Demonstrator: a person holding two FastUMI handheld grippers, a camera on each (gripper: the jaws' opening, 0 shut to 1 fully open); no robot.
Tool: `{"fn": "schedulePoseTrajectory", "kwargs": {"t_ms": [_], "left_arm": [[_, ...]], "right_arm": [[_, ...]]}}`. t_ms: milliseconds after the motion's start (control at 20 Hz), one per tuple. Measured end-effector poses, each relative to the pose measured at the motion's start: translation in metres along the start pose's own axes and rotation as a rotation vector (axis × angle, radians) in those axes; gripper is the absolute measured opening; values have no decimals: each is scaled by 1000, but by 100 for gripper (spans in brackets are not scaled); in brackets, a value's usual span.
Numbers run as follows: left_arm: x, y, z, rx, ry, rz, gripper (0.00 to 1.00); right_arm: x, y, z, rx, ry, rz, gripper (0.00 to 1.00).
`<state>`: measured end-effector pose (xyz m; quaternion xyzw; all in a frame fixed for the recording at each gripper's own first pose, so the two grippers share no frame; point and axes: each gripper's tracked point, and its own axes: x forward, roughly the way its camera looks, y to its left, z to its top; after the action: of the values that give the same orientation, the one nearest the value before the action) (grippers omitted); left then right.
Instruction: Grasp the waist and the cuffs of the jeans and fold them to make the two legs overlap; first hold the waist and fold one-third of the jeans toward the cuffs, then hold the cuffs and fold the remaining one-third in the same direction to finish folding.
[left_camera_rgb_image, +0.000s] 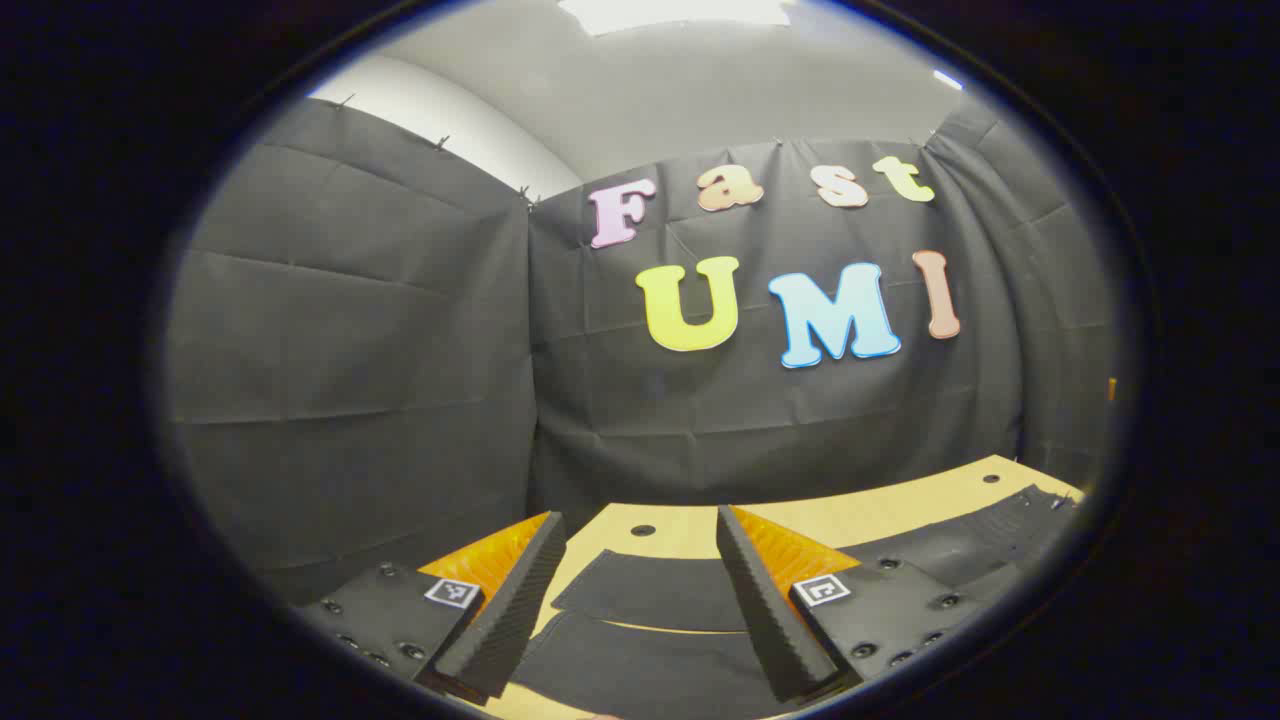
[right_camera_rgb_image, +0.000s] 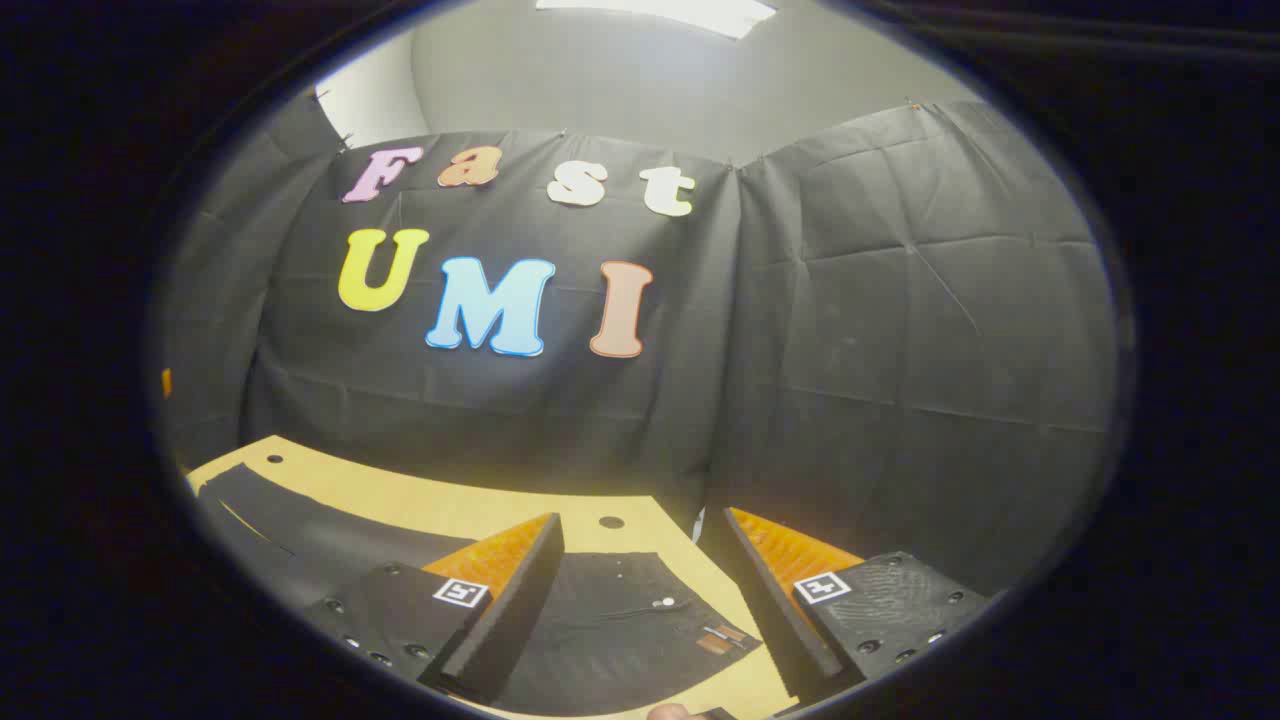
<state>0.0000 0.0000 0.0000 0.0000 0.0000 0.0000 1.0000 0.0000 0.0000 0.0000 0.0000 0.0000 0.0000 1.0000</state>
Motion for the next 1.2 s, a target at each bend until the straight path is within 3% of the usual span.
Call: {"fn": "schedulePoseTrajectory", "kwargs": {"t_ms": [300, 450, 750, 1000, 1200], "left_arm": [[4, 9, 24, -85, -7, 14, 97], [3, 17, 25, -56, -15, 17, 98], [2, 18, -20, -94, 97, -1, 98], [15, 37, -88, -335, 291, 25, 98], [17, 72, -168, -652, 510, 163, 97]], "right_arm": [[10, 9, 14, -10, -28, 15, 94], [6, 12, 16, 0, -45, 16, 94], [-3, -5, -6, -31, 6, -43, 95], [5, -12, -38, 120, 154, -50, 95], [14, -16, -87, 283, 336, -42, 94]]}}
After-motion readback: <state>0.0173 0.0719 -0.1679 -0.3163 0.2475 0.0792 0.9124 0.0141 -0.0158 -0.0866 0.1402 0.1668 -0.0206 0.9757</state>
